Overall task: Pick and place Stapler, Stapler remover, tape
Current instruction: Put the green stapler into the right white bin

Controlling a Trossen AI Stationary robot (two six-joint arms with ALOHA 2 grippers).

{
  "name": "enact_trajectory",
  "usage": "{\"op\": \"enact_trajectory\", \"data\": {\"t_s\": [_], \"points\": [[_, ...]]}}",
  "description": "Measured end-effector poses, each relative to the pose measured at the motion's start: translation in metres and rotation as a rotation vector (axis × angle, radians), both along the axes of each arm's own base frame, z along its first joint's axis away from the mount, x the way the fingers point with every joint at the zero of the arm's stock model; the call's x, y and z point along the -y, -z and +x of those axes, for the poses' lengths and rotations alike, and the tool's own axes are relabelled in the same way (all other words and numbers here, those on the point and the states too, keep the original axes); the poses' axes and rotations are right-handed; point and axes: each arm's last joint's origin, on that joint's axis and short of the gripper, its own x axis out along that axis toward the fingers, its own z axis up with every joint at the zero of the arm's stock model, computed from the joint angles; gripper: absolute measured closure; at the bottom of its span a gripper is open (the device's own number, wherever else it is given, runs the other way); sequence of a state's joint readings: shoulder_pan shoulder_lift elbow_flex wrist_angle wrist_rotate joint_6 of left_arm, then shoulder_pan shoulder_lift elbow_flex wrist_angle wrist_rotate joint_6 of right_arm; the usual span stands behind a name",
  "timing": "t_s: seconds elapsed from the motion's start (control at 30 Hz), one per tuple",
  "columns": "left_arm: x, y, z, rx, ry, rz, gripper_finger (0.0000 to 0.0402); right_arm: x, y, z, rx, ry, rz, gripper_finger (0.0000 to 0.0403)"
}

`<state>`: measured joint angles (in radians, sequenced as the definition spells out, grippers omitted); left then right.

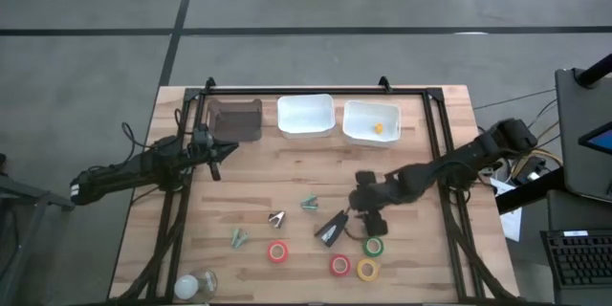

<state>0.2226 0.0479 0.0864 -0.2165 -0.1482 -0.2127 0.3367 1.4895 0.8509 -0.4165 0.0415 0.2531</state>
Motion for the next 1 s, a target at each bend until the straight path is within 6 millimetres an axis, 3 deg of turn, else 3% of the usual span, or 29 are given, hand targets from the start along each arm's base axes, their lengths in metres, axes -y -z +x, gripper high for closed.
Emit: {"op": "enact_trajectory", "data": {"t_s": [0.27,0.53,1.0], "points": [[0.000,0.000,0.000,0.002,0.000,0.000,0.0377,-0.027,0.009,-0.014,-0.026,-0.001,0.000,0.0175],[0.000,0.000,0.000,0.004,0.001,0.001,0.0378,-0.030,0.039,-0.021,-0.126,0.031,-0.031,0.0175],[0.000,0.000,0.000,0.005,0.001,0.001,0.0376,-0.037,0.044,-0.019,-0.122,-0.002,-0.046,0.0183]]}}
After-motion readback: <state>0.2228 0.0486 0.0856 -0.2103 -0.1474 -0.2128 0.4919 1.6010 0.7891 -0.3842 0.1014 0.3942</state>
